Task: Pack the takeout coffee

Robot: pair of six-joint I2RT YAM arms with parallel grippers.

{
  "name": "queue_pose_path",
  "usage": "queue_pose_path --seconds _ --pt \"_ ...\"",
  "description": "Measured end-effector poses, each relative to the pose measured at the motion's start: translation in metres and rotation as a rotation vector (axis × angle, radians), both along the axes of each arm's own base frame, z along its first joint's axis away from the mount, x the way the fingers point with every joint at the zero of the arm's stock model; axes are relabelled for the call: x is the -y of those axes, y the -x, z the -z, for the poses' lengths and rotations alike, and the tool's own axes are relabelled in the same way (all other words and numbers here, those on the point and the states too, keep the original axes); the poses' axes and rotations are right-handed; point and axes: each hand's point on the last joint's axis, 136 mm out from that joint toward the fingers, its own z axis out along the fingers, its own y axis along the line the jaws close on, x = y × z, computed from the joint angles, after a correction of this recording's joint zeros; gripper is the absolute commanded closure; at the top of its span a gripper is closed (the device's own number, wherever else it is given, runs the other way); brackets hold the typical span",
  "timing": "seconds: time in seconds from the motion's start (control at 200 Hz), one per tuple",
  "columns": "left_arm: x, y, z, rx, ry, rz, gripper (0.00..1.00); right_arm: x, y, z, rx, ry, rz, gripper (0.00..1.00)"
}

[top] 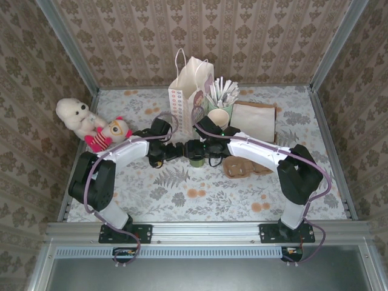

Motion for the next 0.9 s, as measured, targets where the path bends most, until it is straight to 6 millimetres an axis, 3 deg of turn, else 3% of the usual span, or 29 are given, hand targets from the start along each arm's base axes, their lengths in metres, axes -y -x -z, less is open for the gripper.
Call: queue_pose_path --seconds 0.32,0.675,0.9 --pt "0.000 0.001 0.000 0.010 -0.019 -0.003 0.00 0.000 0.001 -0.004 0.023 -0.020 -0.011 0.27" --pt "-0.009 -0.008 -0.046 0.171 -0.003 -0.042 0.00 0.012 0.022 -0.012 0.025 -0.025 -0.070 0.29" --pt "-0.014 -0.011 -0.049 0.186 -0.013 -0.057 0.00 0.013 0.033 -0.017 0.027 -0.036 -0.126 0.30"
